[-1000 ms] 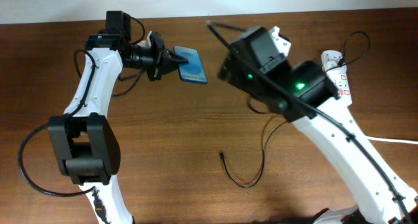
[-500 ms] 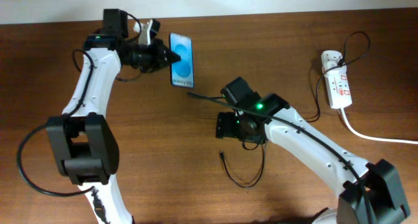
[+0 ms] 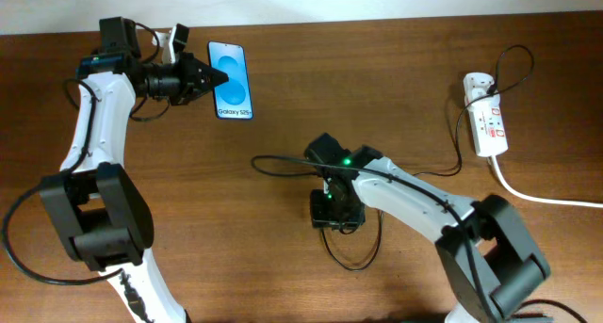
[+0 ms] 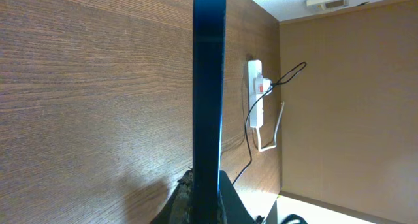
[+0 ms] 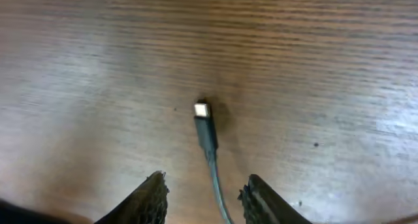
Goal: Plug charger to phone and switch on socket
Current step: 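Grasp the black cable's USB-C plug with the right gripper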
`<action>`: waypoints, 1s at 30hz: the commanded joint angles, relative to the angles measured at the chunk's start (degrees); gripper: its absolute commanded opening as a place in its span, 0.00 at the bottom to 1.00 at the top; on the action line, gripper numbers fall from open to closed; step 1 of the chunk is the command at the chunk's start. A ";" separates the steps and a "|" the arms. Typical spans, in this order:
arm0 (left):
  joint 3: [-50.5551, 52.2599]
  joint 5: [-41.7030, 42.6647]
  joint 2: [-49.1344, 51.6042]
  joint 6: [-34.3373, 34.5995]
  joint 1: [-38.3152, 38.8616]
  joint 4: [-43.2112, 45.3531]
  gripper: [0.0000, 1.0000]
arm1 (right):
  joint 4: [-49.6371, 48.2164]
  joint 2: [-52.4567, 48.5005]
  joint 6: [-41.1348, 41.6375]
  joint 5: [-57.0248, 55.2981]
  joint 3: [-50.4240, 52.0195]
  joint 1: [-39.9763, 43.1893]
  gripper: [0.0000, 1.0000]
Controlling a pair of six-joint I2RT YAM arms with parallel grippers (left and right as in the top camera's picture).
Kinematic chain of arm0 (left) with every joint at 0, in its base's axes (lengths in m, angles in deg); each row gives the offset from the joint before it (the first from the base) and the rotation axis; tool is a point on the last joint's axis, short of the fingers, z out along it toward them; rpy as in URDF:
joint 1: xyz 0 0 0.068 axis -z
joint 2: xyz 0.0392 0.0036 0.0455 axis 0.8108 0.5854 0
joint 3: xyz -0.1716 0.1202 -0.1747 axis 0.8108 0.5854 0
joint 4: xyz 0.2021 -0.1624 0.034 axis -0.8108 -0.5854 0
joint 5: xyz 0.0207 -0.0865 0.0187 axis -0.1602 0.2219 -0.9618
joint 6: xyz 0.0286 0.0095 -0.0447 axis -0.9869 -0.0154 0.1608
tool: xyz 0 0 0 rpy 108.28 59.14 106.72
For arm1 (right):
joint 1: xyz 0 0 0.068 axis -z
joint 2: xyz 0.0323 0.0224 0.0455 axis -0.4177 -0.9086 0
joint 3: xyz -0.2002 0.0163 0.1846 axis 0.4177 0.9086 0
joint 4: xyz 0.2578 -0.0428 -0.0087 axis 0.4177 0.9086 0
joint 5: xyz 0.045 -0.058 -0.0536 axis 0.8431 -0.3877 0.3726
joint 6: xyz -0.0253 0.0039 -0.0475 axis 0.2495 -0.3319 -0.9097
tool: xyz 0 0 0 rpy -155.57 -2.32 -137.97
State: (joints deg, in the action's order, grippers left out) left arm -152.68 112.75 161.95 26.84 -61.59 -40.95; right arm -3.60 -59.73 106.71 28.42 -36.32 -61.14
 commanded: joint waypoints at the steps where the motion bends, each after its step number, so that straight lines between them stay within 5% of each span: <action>1: -0.59 2.95 -1.92 -1.18 -0.04 -0.26 0.00 | -0.90 -3.63 -0.35 0.42 0.68 -0.28 0.37; 11: -0.59 2.93 -1.92 -1.18 -0.04 -0.26 0.00 | -2.14 -4.98 -0.87 2.32 0.66 0.50 0.18; 25: -0.59 2.93 -1.92 -1.16 -0.04 -0.26 0.00 | -2.05 -5.03 -1.31 2.91 0.66 0.50 0.20; 30: -0.59 2.93 -1.92 -1.16 -0.04 -0.26 0.00 | -1.88 -5.03 -1.31 2.91 0.66 0.50 0.13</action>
State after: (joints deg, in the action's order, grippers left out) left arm -152.68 112.75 161.95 26.82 -61.59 -41.32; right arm -5.52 -63.86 105.33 31.00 -35.95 -60.88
